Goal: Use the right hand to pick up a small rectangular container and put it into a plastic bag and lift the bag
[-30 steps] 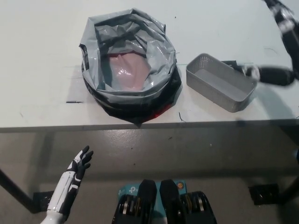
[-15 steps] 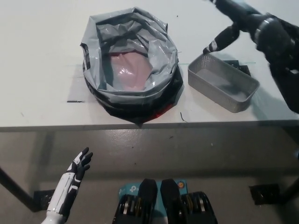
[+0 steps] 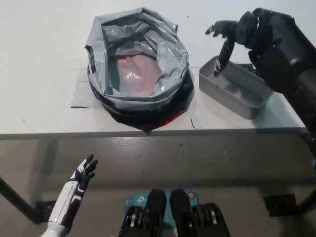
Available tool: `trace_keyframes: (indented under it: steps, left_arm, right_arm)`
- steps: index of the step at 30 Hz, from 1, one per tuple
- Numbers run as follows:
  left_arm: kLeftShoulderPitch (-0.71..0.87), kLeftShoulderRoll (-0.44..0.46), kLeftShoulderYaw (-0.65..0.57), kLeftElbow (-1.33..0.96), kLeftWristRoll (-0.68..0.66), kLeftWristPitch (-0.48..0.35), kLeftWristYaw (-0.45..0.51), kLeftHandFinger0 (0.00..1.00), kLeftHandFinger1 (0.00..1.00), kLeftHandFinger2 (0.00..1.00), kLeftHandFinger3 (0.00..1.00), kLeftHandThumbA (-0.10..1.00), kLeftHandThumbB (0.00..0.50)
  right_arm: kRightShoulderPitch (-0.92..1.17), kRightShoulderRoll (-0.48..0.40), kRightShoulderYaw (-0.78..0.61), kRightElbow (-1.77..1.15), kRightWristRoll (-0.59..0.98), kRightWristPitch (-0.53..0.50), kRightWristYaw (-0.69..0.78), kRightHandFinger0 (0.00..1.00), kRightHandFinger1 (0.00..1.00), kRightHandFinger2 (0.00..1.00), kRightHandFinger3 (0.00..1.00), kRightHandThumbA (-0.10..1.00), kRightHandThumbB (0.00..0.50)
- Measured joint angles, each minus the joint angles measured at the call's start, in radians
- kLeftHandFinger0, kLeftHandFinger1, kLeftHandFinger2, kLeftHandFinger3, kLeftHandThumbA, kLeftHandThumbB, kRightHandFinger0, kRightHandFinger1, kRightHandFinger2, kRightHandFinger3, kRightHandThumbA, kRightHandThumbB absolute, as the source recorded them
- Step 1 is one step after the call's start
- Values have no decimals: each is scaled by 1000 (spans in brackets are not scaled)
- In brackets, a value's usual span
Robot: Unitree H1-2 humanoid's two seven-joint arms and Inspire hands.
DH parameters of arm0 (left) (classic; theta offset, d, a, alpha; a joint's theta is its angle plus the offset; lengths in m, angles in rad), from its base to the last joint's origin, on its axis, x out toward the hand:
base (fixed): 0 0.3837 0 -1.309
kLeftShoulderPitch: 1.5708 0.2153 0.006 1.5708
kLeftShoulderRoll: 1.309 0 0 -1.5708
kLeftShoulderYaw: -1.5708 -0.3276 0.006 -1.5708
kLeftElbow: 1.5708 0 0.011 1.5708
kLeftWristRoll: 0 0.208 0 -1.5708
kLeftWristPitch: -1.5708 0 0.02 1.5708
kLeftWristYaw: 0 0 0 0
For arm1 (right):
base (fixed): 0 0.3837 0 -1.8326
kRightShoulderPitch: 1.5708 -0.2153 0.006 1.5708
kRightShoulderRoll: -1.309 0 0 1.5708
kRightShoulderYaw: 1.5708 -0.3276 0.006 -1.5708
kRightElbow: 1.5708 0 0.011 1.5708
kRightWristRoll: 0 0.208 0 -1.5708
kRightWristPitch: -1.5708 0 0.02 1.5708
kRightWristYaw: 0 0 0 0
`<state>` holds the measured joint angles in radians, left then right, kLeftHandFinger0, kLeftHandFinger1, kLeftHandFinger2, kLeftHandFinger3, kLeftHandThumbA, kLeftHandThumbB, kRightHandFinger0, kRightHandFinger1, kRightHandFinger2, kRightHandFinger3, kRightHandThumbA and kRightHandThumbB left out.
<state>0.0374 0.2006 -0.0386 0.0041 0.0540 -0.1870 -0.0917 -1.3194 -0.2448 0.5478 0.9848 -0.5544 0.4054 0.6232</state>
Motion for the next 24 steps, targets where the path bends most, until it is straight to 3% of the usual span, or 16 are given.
trace_keyframes:
  steps: [7,9,24]
  left_arm:
    - [0,1,1,0,-1,-3,-7,1000,1000,1000,1000,1000,427]
    - [0,1,1,0,-1,-3,-9,1000,1000,1000,1000,1000,414]
    - [4,8,10,0,-2,-7,-10,1000,1000,1000,1000,1000,412]
  right_arm:
    - [10,0,-5,15,2,5,-3,1000,1000,1000,1000,1000,397]
    - [16,0,-12,13,3,7,-6,1000,1000,1000,1000,1000,443]
    - [50,0,-23,6,-5,36,-42,1000,1000,1000,1000,1000,460]
